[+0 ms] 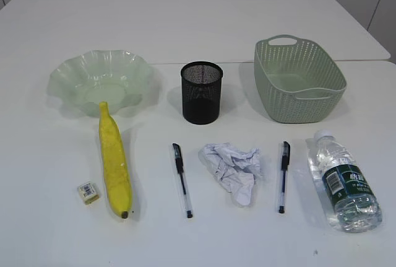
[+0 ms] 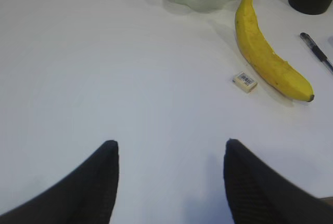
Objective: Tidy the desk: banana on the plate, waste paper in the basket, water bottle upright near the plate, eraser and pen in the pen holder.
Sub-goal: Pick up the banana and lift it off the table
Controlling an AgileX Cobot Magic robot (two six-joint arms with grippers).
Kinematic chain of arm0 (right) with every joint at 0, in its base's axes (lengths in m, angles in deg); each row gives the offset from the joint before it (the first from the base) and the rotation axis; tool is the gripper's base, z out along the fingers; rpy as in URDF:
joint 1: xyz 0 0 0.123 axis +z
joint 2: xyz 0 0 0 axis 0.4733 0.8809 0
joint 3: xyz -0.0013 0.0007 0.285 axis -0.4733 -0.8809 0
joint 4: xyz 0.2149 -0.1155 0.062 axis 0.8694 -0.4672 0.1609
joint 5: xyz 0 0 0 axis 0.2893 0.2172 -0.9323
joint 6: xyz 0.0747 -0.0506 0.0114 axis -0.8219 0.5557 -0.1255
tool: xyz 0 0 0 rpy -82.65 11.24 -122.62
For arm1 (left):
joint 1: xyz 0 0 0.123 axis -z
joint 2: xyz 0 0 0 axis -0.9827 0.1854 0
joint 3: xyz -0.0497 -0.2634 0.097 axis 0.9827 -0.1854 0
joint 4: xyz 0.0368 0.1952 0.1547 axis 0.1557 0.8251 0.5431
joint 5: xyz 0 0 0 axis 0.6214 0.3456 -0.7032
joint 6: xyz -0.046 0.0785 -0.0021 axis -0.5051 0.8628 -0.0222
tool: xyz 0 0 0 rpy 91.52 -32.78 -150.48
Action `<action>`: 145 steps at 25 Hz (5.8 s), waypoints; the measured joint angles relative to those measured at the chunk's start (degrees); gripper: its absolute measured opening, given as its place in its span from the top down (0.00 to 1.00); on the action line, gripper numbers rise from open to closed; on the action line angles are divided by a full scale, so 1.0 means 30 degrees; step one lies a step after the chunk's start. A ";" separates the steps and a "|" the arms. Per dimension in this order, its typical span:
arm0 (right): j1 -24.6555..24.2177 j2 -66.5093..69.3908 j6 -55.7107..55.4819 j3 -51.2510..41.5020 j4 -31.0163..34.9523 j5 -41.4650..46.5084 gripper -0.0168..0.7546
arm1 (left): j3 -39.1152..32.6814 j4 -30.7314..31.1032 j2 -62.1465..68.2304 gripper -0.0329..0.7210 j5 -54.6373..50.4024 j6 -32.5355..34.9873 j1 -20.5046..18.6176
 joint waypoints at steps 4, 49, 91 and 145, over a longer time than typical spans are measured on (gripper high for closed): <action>0.0000 0.0000 0.0000 0.0000 0.0000 0.0000 0.23 | 0.0000 0.0000 0.0000 0.37 0.0000 0.0000 0.0000; 0.0808 1.5529 0.0722 0.5246 0.3020 -0.4754 0.23 | 1.0256 -0.4099 1.8357 0.45 0.3282 0.0000 0.0539; 0.0840 1.6644 0.0767 0.5300 0.3874 -0.4966 0.23 | 1.1369 0.4139 3.4182 0.33 1.1585 -1.4969 0.8442; 0.0840 1.6644 0.0767 0.5300 0.4000 -0.4932 0.23 | 1.1443 0.4956 3.6155 0.53 1.3794 -1.6851 0.8477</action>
